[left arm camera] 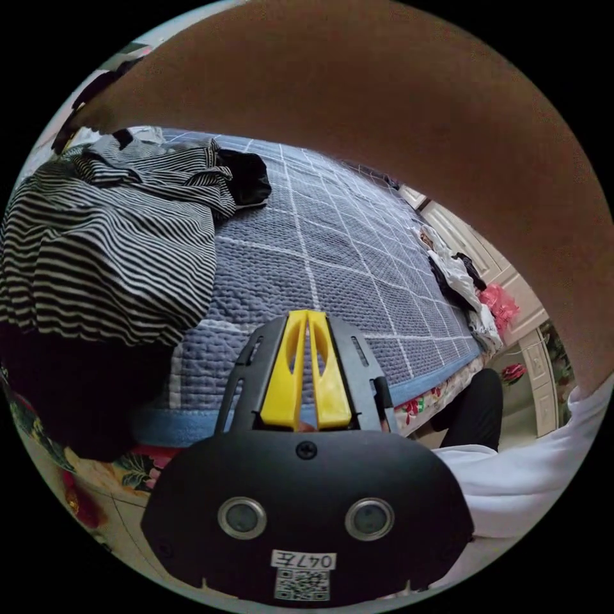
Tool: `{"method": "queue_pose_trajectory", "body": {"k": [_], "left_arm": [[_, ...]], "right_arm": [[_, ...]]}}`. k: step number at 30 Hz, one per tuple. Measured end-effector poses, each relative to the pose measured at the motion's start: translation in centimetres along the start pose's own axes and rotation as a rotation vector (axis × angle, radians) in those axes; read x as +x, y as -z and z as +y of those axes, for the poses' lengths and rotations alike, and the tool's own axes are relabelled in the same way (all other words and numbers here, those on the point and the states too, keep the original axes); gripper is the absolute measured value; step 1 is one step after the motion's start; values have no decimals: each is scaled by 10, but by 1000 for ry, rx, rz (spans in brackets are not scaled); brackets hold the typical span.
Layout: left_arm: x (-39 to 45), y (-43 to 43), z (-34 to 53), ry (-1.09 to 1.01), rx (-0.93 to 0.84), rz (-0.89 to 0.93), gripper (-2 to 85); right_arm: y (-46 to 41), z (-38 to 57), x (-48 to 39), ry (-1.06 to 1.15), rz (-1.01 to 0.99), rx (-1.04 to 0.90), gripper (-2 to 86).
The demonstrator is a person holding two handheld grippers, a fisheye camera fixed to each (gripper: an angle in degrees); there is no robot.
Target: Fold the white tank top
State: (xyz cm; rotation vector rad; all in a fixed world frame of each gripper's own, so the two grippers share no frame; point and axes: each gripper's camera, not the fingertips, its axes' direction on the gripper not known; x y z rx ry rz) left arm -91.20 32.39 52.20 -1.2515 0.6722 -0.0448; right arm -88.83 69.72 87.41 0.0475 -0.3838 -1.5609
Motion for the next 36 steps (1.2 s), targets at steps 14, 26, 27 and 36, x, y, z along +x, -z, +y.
{"method": "queue_pose_trajectory", "body": {"k": [14,26,27,36], "left_arm": [[63,35,15,-5,217,-519,176],[145,-25,15,-67,-120,-86,231],[164,-34,25,-114,-201,-153,233],[261,-86,67,-460,-428,-601,187]], "right_arm": [[229,225,-44,131,-5,-95,-2],[383,437,-149,-5,196,-324,-1],[386,448,-153,-7,203,-352,-1],[422,609,-174,-277,135,-403,1]]}}
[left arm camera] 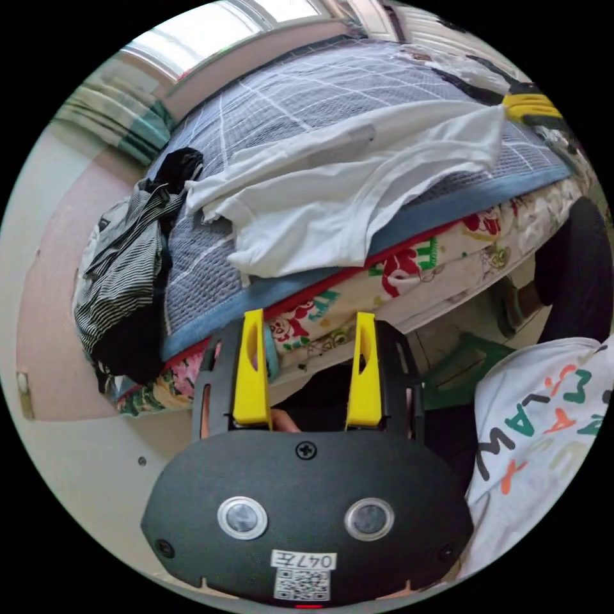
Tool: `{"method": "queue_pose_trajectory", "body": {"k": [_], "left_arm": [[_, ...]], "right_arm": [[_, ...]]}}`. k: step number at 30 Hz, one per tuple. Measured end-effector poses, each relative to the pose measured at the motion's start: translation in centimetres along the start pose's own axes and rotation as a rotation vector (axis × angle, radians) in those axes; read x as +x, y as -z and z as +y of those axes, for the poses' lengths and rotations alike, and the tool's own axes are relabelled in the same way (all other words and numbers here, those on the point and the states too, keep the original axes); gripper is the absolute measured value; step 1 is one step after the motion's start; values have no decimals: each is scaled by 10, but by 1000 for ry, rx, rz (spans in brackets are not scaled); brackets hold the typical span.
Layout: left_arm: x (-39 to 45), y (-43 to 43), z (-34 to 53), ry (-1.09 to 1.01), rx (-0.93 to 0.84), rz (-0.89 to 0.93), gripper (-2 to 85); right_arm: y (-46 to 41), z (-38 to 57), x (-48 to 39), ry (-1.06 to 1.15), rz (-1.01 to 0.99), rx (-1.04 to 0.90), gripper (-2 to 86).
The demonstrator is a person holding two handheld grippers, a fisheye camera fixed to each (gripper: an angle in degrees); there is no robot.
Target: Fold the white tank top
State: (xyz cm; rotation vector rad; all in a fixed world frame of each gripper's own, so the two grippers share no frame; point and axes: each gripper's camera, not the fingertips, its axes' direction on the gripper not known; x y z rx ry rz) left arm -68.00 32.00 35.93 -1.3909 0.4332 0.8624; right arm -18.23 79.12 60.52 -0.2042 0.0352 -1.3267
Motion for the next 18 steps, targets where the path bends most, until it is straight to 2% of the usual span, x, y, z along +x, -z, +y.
{"method": "queue_pose_trajectory", "body": {"k": [3,7,10,13,16,18], "left_arm": [[-1,8,-15,-82,49,115,180],[4,21,-27,-209,-9,91,175],[11,51,-31,-280,4,58,154],[17,72,-40,-324,112,89,101],[34,50,-64,-431,58,64,97],[40,35,-76,-513,26,120,104]], "right_arm": [[-12,35,19,-130,-53,69,8],[-12,79,35,-230,-71,209,35],[-17,98,42,-190,-115,220,39],[-22,111,53,-142,-116,220,34],[-24,127,60,-116,-186,308,30],[-27,141,61,-127,-249,398,32]]}}
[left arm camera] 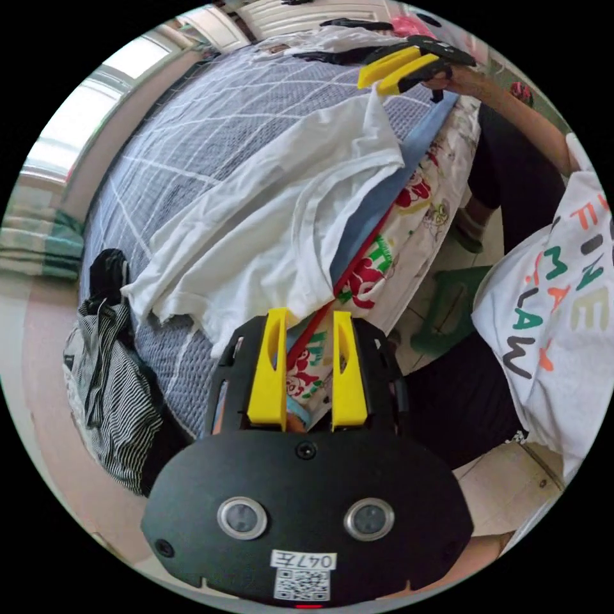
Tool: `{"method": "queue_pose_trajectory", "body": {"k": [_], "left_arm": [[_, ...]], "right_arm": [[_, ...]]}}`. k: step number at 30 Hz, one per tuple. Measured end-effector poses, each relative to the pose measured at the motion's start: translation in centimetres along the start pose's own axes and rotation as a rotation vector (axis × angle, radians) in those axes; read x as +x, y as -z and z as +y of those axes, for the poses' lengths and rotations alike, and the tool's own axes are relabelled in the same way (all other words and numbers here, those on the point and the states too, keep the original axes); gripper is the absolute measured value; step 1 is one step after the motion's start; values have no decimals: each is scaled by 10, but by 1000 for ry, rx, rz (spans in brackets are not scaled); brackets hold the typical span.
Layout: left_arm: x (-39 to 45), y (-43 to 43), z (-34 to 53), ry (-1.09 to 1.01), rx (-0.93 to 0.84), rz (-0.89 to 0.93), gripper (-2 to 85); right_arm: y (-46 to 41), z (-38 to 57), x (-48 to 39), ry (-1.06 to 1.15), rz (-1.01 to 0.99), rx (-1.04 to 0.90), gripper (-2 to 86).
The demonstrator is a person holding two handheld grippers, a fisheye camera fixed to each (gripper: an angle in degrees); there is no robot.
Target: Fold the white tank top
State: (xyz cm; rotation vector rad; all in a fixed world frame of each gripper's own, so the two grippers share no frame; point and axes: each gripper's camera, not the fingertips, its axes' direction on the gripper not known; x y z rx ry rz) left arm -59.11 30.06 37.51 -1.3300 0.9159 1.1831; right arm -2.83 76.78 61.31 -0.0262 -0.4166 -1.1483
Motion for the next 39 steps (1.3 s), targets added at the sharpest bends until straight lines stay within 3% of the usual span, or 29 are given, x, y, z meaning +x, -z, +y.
{"method": "queue_pose_trajectory", "body": {"k": [9,15,20,24,33,39], "left_arm": [[-26,21,-7,-34,83,141,70],[-32,38,-5,11,115,228,11],[-26,55,-2,-1,118,197,-8],[-28,63,-2,-3,108,213,-9],[-33,115,24,86,222,237,-10],[-37,145,28,167,296,219,-10]], "right_arm": [[21,35,19,21,-57,-80,61],[27,39,-2,197,-87,-118,51],[15,37,-24,355,17,-218,35],[18,40,-18,299,0,-212,8],[72,39,-5,133,-74,6,-2],[93,24,-21,111,139,-35,-2]]}}
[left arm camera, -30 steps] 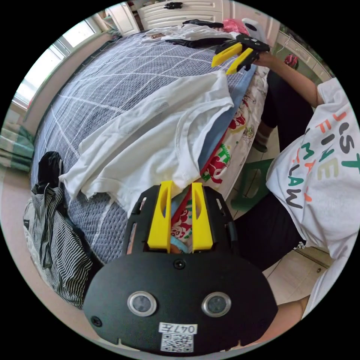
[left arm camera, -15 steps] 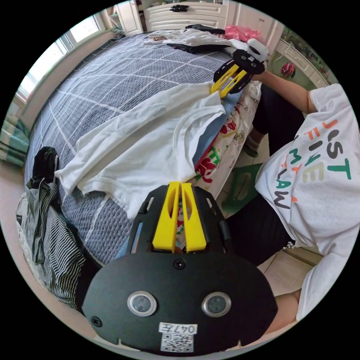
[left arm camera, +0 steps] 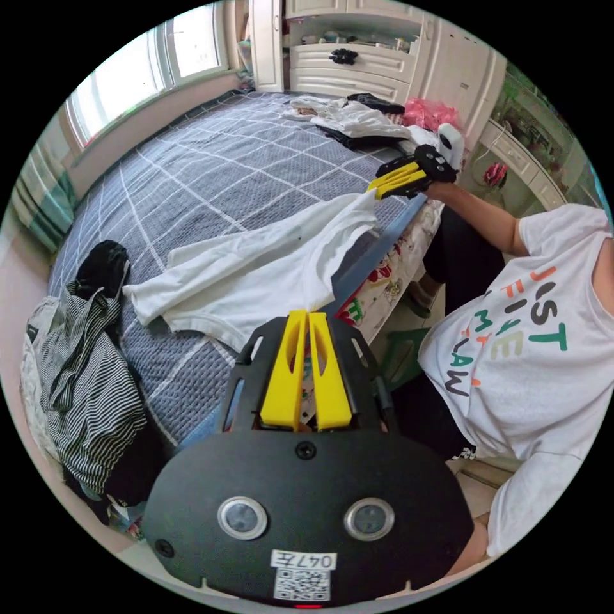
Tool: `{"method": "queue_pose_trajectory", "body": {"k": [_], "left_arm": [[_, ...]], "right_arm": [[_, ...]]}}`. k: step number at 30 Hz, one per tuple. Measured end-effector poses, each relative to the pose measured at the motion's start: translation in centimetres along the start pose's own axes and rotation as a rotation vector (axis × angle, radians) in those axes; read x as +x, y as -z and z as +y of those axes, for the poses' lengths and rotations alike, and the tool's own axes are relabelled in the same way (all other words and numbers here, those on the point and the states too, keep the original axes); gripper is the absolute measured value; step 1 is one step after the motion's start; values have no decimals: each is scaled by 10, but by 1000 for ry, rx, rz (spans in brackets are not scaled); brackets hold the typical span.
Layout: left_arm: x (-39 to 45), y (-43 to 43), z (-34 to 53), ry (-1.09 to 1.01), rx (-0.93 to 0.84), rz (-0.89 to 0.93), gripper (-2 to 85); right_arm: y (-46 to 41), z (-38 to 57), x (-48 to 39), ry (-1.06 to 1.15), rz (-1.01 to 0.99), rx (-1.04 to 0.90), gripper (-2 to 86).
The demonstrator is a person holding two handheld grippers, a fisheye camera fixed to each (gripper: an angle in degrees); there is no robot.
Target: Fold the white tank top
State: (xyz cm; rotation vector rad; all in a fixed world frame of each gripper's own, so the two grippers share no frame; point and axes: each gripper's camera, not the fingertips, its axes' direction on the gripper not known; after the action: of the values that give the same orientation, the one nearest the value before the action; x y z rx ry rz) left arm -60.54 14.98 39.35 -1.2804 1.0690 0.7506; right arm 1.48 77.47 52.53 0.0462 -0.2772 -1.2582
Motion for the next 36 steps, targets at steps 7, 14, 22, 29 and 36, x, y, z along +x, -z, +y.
{"method": "queue_pose_trajectory", "body": {"k": [7,14,22,29,36], "left_arm": [[4,102,-40,93,171,-110,-10],[23,211,-103,87,256,-261,-10],[-45,200,-217,224,195,-343,-10],[-24,219,-265,25,228,-628,-10],[-16,128,-203,-137,-4,-282,-10]], "right_arm": [[109,-57,1,23,296,30,-3],[216,-140,11,160,526,-78,-3],[185,-202,117,51,641,-378,-3],[209,-221,140,107,885,-350,-4],[169,-150,98,159,594,-403,-2]]}}
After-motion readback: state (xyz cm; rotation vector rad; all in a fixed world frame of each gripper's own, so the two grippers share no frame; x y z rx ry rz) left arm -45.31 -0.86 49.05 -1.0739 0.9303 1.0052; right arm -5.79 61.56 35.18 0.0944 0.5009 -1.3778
